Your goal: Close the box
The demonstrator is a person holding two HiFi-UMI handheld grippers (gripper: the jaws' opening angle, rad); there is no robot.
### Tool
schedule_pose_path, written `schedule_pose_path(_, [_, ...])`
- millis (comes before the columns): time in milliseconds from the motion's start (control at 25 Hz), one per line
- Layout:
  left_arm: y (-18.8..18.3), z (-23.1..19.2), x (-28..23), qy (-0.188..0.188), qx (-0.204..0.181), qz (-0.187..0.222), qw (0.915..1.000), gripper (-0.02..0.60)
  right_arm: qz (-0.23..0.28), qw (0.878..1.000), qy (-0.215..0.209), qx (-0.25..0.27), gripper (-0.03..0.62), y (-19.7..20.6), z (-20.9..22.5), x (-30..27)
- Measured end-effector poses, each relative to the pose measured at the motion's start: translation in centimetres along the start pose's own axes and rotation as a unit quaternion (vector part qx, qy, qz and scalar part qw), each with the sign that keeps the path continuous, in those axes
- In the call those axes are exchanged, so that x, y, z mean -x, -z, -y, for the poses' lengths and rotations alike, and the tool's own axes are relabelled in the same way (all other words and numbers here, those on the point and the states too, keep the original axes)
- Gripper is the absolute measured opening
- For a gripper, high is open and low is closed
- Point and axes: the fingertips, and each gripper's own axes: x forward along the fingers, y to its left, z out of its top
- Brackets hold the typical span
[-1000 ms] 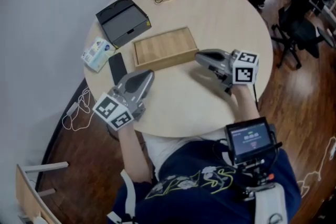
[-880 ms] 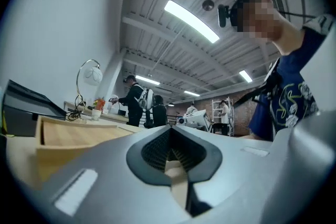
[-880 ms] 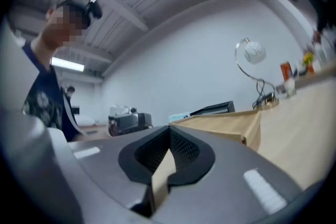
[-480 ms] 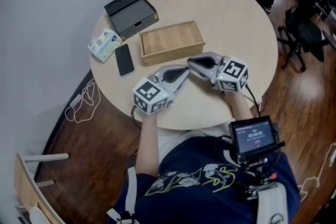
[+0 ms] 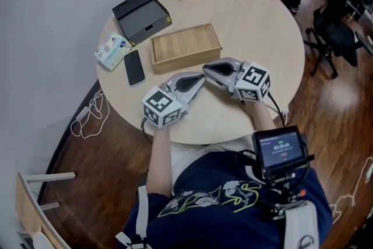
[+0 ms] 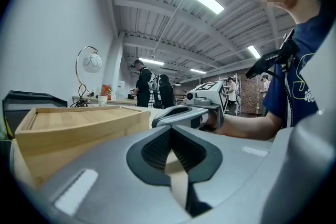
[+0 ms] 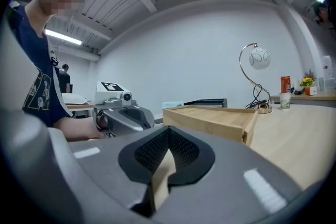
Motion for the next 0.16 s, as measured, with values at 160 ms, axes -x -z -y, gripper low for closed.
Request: schedule_pose_path(160, [-0.09, -0.16, 0.02, 0.001, -0.001, 0.0, 1.0, 0.002, -0.008, 1.0, 0.011, 0.012, -0.006, -0.46, 0.18, -0.01])
